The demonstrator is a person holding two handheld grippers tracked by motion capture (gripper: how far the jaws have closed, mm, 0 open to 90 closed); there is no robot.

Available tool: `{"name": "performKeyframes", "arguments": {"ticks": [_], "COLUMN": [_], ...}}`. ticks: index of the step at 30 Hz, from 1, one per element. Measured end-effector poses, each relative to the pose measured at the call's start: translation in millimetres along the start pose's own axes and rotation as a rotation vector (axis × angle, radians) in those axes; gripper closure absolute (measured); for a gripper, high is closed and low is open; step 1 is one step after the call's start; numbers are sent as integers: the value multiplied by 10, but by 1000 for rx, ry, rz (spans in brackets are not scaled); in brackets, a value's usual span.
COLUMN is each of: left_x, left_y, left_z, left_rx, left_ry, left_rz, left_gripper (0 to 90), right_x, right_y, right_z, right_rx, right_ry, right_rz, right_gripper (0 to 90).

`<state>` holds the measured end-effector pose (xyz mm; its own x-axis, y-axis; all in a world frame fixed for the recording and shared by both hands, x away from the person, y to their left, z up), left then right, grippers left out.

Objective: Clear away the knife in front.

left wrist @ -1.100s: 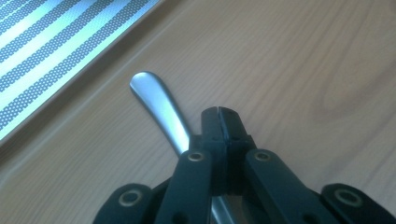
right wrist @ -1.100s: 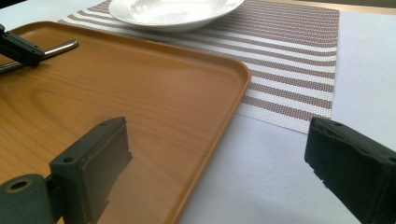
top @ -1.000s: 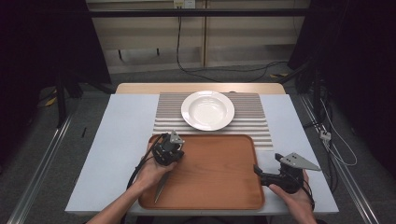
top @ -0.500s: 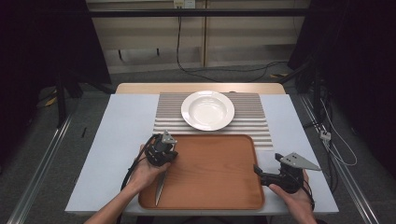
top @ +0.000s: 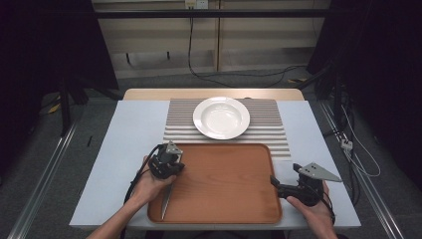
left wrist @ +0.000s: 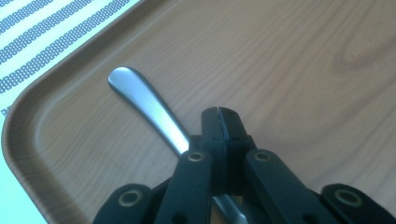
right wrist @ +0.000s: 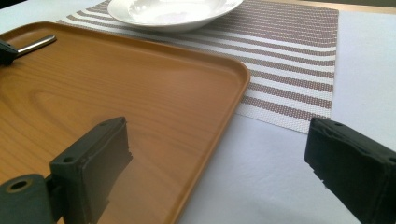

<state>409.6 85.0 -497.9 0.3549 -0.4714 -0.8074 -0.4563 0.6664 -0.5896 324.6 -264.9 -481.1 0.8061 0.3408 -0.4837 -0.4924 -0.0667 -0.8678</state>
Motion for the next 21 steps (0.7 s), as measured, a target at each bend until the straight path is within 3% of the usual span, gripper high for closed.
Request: {"name": "performKeyframes", "arguments": {"ticks": [21], "left_x": [-103], "left_y": [136], "left_z": [53], "left_rx": [-11], "left_ry": [-7], "left_rz": [9], "left_gripper": [900], "right_x": [-1], "right_y": [-1], "right_z": [-4], "right_rx": [2], "right_ry": [2], "right_rz": [0], "right_gripper": [66]}}
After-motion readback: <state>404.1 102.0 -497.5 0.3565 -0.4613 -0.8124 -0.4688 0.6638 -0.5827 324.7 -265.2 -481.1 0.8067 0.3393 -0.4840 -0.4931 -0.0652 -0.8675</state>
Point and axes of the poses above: each handheld gripper's, and its own axes: x roughly forward along the jaws, y roughly out of its underside, z roughly to its left, the point moved 7 cm from there along x, roughly forward along the jaws, and after that the axes turned 3 degrees about x, right-handed, at the moved point
